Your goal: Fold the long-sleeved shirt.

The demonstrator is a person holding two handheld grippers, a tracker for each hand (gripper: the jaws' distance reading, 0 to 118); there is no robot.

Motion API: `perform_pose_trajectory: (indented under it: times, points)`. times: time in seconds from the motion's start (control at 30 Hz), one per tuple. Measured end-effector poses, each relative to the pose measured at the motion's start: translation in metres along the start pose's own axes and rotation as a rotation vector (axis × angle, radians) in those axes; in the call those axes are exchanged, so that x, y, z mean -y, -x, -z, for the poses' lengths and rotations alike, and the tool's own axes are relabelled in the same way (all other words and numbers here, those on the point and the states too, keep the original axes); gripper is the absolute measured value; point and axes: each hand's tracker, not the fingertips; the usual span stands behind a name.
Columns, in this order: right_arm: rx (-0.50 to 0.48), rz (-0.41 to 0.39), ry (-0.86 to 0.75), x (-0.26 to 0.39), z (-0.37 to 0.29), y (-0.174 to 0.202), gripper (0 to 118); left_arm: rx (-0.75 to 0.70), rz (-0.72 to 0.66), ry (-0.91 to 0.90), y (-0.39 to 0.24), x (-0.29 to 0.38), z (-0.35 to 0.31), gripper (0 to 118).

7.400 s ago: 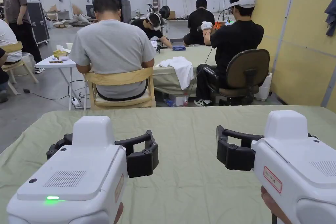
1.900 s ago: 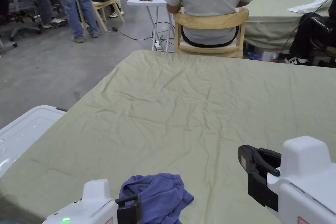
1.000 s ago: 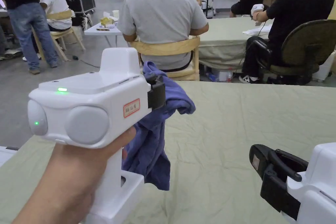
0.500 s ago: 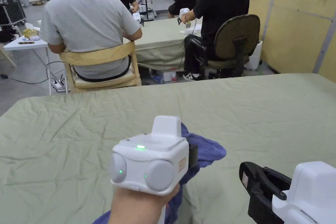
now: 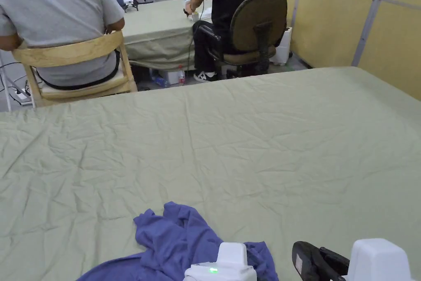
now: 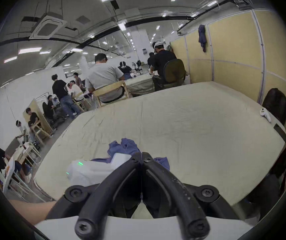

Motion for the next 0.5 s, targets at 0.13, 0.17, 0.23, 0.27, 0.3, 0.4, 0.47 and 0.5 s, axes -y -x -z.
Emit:
perform_pose_trajectory:
  times: [0.13, 0.17, 0.23, 0.27, 0.3, 0.4, 0.47, 0.5]
  points:
    - [-0.003, 0.009, -0.04, -0.007, -0.012, 0.006, 3, 0.034, 0.003, -0.274, -0.068, -0.118, 0.014, 118]
    - [-0.004, 0.011, -0.046, -0.008, -0.015, 0.008, 3, 0.049, 0.009, -0.36, -0.091, -0.155, 0.021, 117]
    - [-0.011, 0.014, -0.054, -0.008, -0.02, 0.012, 3, -0.002, -0.001, -0.407, -0.107, -0.18, -0.007, 116]
    - [-0.013, 0.014, -0.055, -0.007, -0.02, 0.015, 3, -0.022, -0.004, -0.412, -0.119, -0.188, -0.015, 116]
    - [-0.014, 0.014, -0.057, -0.006, -0.021, 0.017, 3, -0.036, -0.005, -0.404, -0.129, -0.191, -0.02, 116]
    - [-0.015, 0.009, -0.048, 0.0, -0.021, 0.023, 3, -0.145, -0.021, -0.317, -0.142, -0.172, -0.058, 66]
    - [-0.016, 0.011, -0.034, 0.004, -0.018, 0.026, 3, -0.205, -0.084, -0.274, -0.152, -0.126, -0.066, 4]
    - [-0.018, 0.012, -0.026, 0.006, -0.016, 0.026, 3, -0.23, -0.118, -0.254, -0.16, -0.097, -0.069, 2]
